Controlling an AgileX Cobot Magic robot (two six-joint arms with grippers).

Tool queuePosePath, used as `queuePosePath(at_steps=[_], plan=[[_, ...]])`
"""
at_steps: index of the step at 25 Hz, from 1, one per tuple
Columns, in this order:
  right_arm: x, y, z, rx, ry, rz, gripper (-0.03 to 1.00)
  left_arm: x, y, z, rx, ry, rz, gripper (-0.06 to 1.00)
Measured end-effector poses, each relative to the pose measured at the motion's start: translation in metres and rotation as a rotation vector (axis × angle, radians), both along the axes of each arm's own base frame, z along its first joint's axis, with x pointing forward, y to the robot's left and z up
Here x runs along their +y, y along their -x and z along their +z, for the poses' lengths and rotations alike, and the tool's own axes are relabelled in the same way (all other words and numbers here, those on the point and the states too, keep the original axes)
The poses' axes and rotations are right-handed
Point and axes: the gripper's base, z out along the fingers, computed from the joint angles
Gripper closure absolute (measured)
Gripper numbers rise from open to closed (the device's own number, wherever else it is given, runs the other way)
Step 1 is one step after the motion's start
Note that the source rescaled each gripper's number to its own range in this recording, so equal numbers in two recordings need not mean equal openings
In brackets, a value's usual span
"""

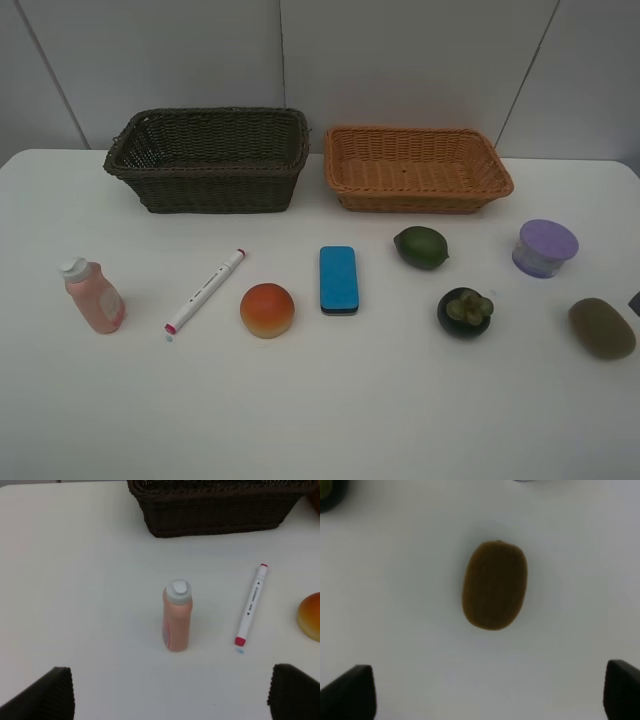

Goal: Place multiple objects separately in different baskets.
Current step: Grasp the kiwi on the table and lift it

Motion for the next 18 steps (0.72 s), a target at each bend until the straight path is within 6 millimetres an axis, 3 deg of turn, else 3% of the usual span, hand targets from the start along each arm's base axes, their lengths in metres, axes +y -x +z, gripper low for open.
queuePosePath(at_steps=[18], plan=[[-0.024, -0.039, -0.045, 0.122, -0.041, -0.057, -0.03, 0.0, 0.0, 0.0, 0.0, 0.0, 0.0, -0.06]])
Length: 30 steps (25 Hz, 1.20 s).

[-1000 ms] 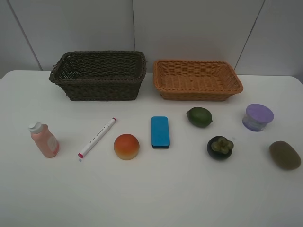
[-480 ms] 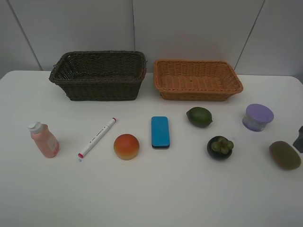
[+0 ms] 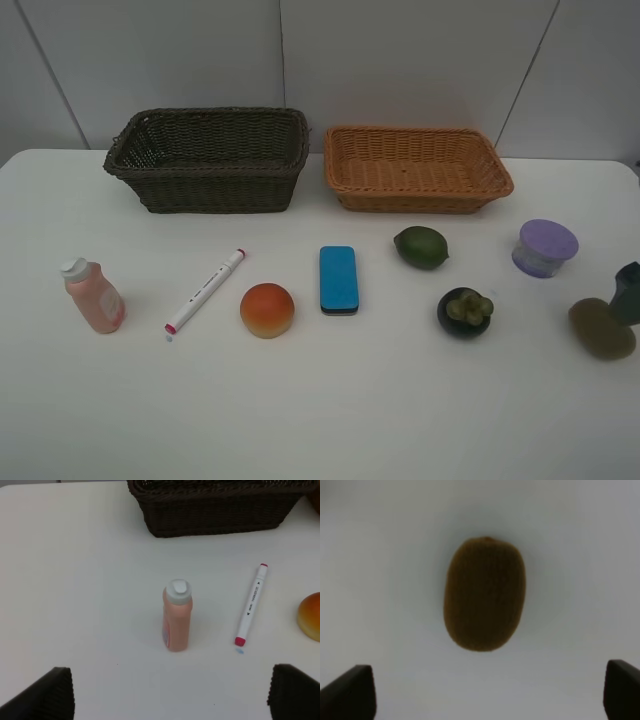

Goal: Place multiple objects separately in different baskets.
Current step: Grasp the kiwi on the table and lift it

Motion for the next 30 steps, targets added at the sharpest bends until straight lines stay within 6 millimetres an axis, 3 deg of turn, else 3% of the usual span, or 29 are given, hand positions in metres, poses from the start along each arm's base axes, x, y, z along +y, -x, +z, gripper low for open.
queuePosePath(at_steps=[12, 30], plan=[[-0.015, -0.019, -0.035, 0.057, -0.053, -0.003, -0.03, 0.0, 0.0, 0.0, 0.0, 0.0, 0.0, -0.06], [-0.021, -0.038, -0.076, 0.106, -0.046, 0.035, -0.03, 0.0, 0.0, 0.0, 0.0, 0.0, 0.0, -0.06]])
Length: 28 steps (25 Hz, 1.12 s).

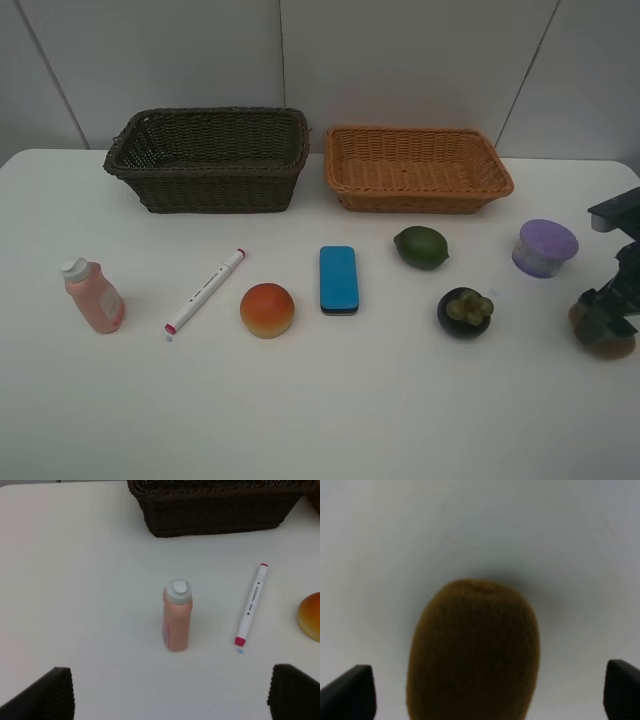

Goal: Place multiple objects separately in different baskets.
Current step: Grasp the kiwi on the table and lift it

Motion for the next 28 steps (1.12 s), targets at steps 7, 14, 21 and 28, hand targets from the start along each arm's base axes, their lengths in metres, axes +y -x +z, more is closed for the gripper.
queuePosePath(at_steps=[7, 14, 21, 28], plan=[[-0.001, -0.004, -0.012, 0.005, -0.004, 0.005, -0.03, 0.0, 0.0, 0.0, 0.0, 0.0, 0.0, -0.06], [-0.001, -0.006, -0.021, 0.023, -0.01, 0.007, -0.03, 0.0, 0.0, 0.0, 0.0, 0.0, 0.0, -0.06], [-0.001, -0.007, -0.027, 0.04, -0.014, 0.007, -0.03, 0.0, 0.0, 0.0, 0.0, 0.0, 0.0, -0.06], [-0.001, -0.007, -0.027, 0.039, -0.01, 0.013, 0.13, 0.0, 0.0, 0.0, 0.0, 0.0, 0.0, -0.06]])
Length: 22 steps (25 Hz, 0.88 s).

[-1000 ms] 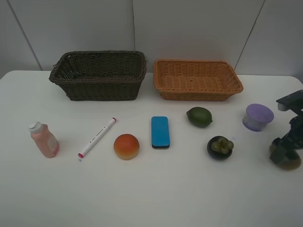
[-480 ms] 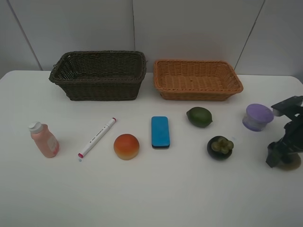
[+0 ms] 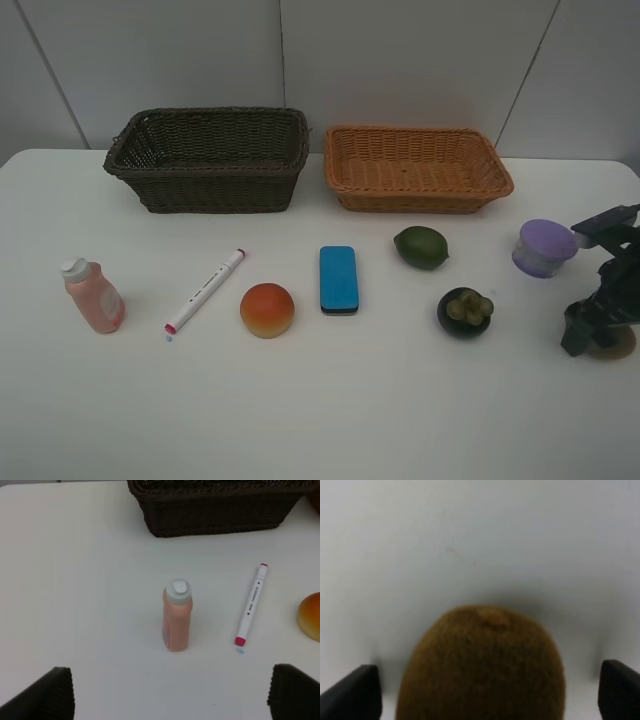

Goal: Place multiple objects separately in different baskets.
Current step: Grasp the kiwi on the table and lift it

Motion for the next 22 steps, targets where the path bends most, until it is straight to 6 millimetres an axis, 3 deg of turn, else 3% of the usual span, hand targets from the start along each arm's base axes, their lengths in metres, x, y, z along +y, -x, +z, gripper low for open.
queuePosePath(at_steps=[2, 5, 22], plan=[[-0.0007, 0.0, 0.0001, 0.0, 0.008, 0.012, 0.39, 0.0, 0.0, 0.0, 0.0, 0.0, 0.0, -0.06], [-0.0018, -0.0001, 0.0002, 0.002, 0.021, 0.03, 0.97, 0.0, 0.0, 0.0, 0.0, 0.0, 0.0, -0.06], [-0.002, -0.0001, 0.0002, 0.003, 0.024, 0.034, 0.94, 0.0, 0.0, 0.0, 0.0, 0.0, 0.0, -0.06]])
